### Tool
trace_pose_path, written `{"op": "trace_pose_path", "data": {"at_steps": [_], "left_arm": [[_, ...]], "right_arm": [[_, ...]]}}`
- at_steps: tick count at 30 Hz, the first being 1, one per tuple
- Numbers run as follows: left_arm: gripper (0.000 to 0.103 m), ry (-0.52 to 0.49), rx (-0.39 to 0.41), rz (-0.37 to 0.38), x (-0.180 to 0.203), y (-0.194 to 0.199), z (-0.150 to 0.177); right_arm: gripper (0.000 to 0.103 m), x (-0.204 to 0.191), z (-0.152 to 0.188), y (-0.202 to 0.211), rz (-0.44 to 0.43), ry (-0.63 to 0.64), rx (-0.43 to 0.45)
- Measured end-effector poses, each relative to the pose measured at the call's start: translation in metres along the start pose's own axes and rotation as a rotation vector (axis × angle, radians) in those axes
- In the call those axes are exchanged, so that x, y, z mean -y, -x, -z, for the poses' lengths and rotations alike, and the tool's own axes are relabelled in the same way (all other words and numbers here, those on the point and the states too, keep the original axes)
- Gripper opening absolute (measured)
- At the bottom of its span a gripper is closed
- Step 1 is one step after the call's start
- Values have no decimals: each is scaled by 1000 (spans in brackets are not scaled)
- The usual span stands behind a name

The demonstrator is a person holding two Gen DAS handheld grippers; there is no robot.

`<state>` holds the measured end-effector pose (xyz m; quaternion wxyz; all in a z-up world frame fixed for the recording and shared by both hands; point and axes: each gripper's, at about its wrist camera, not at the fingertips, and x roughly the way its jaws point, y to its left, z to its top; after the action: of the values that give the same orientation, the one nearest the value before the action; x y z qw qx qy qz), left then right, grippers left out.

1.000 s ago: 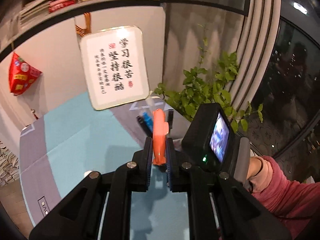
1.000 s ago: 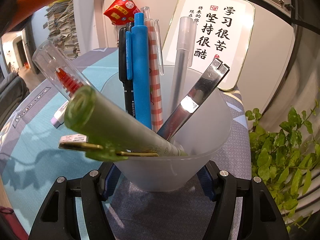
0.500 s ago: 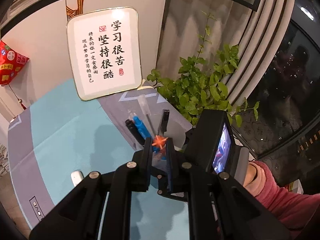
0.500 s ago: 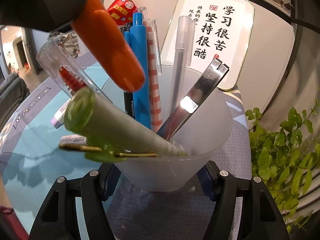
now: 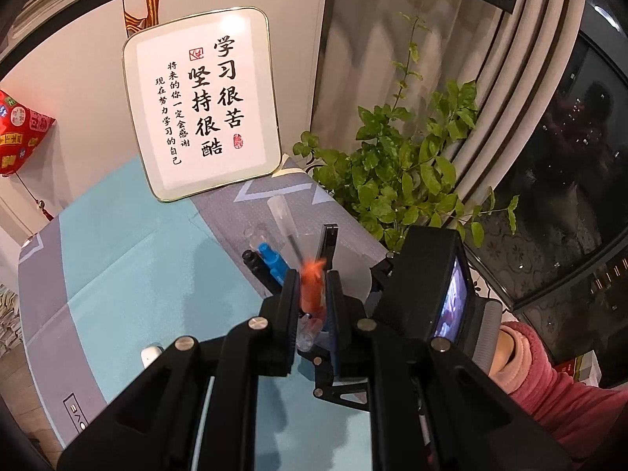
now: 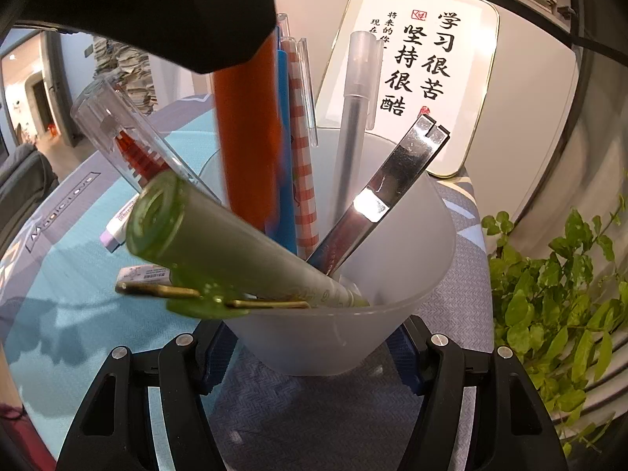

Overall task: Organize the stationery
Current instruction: 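Carry the orange marker with the left tool and drop it into the cup, then open the left tool and move it back over the eraser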

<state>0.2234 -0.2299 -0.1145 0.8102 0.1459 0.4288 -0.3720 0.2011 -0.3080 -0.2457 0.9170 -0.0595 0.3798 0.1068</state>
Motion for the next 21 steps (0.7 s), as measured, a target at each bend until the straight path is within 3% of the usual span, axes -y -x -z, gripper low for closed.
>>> {"op": "trace_pose_path", "data": {"at_steps": [10, 13, 18, 21], "left_arm": [[12, 36, 33, -19, -15, 11, 9], [19, 63, 38, -34, -26, 16, 19], [38, 83, 26, -75, -43, 13, 48], [41, 87, 5, -92, -52, 4, 68]], "right_arm": [[69, 1, 0, 0, 0, 0, 0], [69, 1, 0, 0, 0, 0, 0], [69, 1, 0, 0, 0, 0, 0], [69, 0, 0, 0, 0, 0, 0]]}}
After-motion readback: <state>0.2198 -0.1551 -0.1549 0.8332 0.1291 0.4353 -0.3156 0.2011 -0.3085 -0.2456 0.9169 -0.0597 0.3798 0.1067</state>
